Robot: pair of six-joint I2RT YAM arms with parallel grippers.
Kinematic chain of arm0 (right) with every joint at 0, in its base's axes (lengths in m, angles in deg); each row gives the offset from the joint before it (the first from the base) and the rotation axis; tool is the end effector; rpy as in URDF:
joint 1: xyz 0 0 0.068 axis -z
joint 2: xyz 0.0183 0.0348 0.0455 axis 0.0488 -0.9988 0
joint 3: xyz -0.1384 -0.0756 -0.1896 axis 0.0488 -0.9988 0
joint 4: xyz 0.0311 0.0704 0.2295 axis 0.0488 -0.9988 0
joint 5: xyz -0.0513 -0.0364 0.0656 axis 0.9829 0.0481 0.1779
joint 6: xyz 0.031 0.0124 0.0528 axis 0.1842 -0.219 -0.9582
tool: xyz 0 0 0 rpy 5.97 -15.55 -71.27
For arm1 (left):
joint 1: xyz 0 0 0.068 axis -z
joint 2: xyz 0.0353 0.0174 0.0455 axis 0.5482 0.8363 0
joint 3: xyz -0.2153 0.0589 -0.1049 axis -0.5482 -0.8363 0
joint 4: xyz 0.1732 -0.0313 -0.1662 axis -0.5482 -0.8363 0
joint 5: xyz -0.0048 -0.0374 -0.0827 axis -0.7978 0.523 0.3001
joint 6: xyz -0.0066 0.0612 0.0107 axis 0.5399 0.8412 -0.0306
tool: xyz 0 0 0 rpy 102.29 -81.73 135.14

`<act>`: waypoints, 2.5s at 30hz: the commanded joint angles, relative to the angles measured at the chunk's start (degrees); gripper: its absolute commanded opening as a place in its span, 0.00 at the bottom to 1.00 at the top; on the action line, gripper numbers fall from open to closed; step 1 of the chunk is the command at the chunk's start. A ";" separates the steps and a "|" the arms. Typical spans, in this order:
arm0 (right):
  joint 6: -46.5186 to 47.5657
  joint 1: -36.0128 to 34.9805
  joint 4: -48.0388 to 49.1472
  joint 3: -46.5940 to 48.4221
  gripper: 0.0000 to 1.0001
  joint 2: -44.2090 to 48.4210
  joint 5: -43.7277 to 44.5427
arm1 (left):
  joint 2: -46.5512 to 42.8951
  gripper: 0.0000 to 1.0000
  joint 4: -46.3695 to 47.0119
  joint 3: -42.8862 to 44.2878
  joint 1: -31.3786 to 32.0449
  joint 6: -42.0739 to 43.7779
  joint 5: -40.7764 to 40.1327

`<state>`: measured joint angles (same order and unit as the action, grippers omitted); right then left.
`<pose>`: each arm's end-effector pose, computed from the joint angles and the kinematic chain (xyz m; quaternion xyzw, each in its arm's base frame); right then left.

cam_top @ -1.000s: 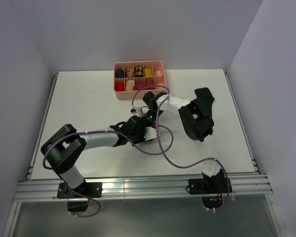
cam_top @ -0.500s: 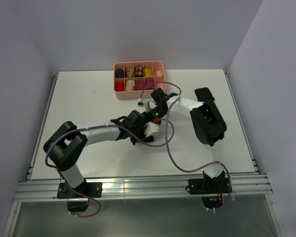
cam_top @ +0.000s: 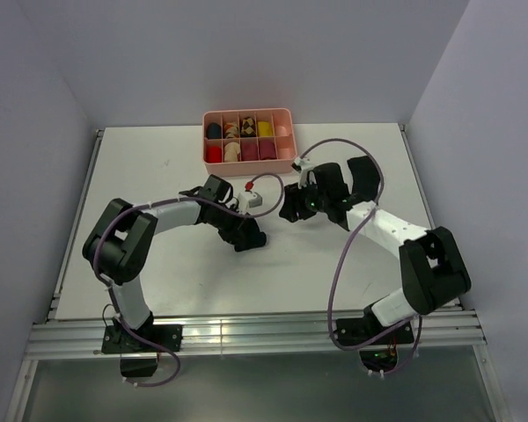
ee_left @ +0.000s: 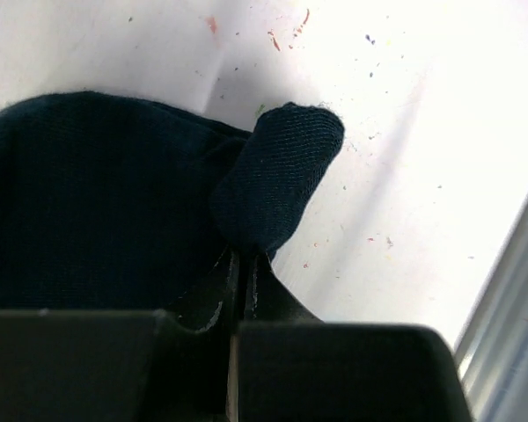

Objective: Roll the socks
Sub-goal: Roll the sock at the center of the board.

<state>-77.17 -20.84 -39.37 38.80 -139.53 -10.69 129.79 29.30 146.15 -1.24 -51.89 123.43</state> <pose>0.2801 0.1437 0.1980 -0.2291 0.8605 0.2843 0.3553 0.2660 -0.1987 0.1306 0.4187 0.8273 -0.3288 0.1792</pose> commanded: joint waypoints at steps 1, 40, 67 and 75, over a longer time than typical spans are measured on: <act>0.09 -1.14 8.83 -4.95 0.58 5.13 5.39 | 2.58 0.01 -3.64 2.63 -1.68 -3.15 7.88; 22.51 -25.58 -1.36 4.00 0.57 -14.29 7.77 | 10.31 0.01 -10.32 6.67 -9.42 -4.12 18.70; 24.18 -25.67 -14.80 13.31 0.00 -21.23 -0.31 | -3.64 0.28 1.27 4.31 -9.77 -11.67 -3.05; 23.30 -24.09 -17.70 15.25 0.00 -22.46 -4.00 | -13.14 0.35 12.87 -5.36 -11.79 -21.07 -20.19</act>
<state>-52.73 -45.89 -52.14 51.92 -159.53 -12.22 120.33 35.36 143.29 -12.34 -68.33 113.72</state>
